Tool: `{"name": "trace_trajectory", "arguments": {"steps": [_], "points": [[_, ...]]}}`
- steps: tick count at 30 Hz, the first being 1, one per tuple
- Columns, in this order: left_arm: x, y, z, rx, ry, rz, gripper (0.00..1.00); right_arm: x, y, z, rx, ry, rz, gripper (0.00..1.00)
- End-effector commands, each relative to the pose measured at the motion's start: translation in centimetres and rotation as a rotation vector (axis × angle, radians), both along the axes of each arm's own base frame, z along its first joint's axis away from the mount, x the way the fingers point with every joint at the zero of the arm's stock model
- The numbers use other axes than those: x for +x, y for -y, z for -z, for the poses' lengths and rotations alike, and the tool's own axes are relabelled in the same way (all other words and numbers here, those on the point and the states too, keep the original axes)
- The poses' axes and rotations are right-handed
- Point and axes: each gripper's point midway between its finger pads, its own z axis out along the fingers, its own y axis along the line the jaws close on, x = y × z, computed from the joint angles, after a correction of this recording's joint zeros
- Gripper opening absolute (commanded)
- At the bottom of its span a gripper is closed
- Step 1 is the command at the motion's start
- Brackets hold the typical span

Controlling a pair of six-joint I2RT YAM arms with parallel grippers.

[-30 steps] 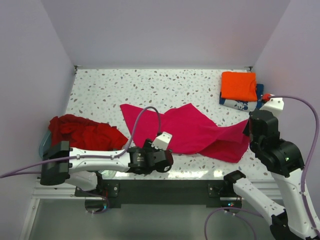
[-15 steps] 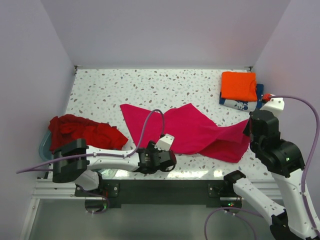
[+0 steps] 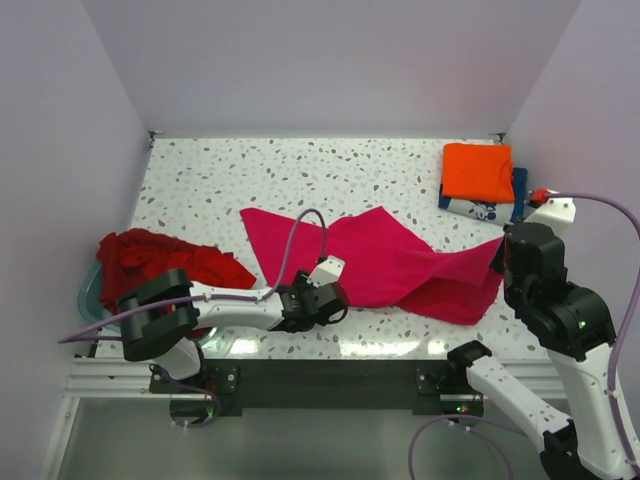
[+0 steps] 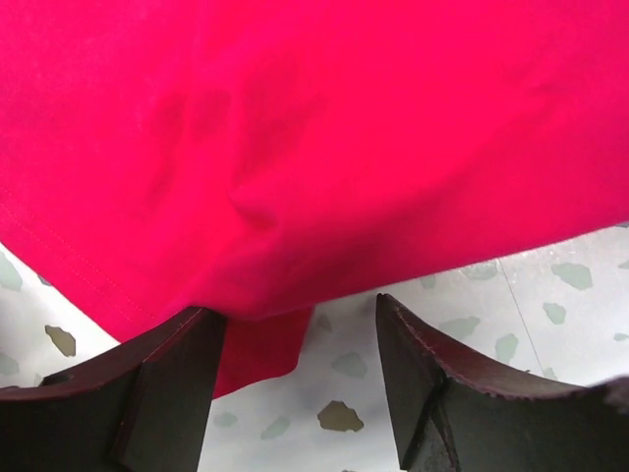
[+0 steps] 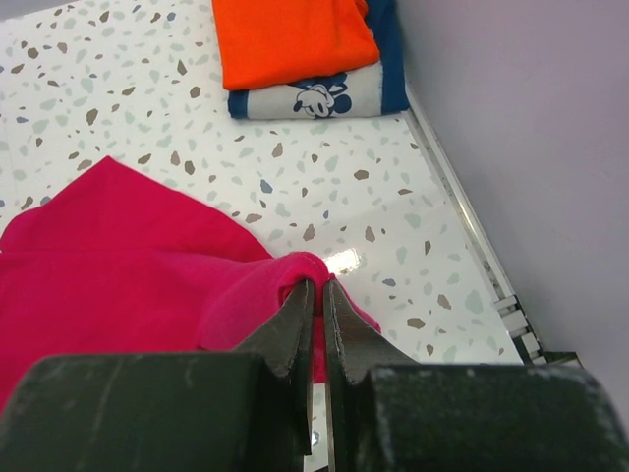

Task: Fold and stack the t-shirts
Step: Flatten the tshirt out

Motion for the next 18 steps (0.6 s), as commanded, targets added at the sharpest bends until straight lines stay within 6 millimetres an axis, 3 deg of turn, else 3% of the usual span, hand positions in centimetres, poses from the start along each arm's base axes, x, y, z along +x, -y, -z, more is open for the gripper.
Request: {"name": "trace_trajectory", "arguments": {"steps": [1, 8, 11, 12, 15, 18], "points": [[1.1, 0.6, 0.0, -0.015, 0.042, 0.016, 0.66, -0.5, 0.6, -1.3, -0.002, 0.035, 0.017, 0.00], [0.8, -1.3, 2.1, 0.057, 0.022, -0.007, 0.50, -0.6, 0.7, -1.8, -0.003, 0.041, 0.021, 0.00], [0.5, -2.4, 2.5, 0.076, 0.021, -0.021, 0.35, -0.6, 0.8, -1.9, -0.006, 0.044, 0.024, 0.00], [0.4, -2.7, 2.5, 0.082, 0.019, -0.024, 0.23, -0.6, 0.8, -2.0, -0.007, 0.044, 0.026, 0.00], [0.1, -3.5, 2.5, 0.095, 0.016, -0.026, 0.00, -0.4, 0.7, -2.1, -0.010, 0.046, 0.024, 0.00], [-0.2, -3.5, 1.6, 0.077, 0.011, -0.003, 0.00, 0.0, 0.8, -2.4, -0.024, 0.047, 0.032, 0.00]]}}
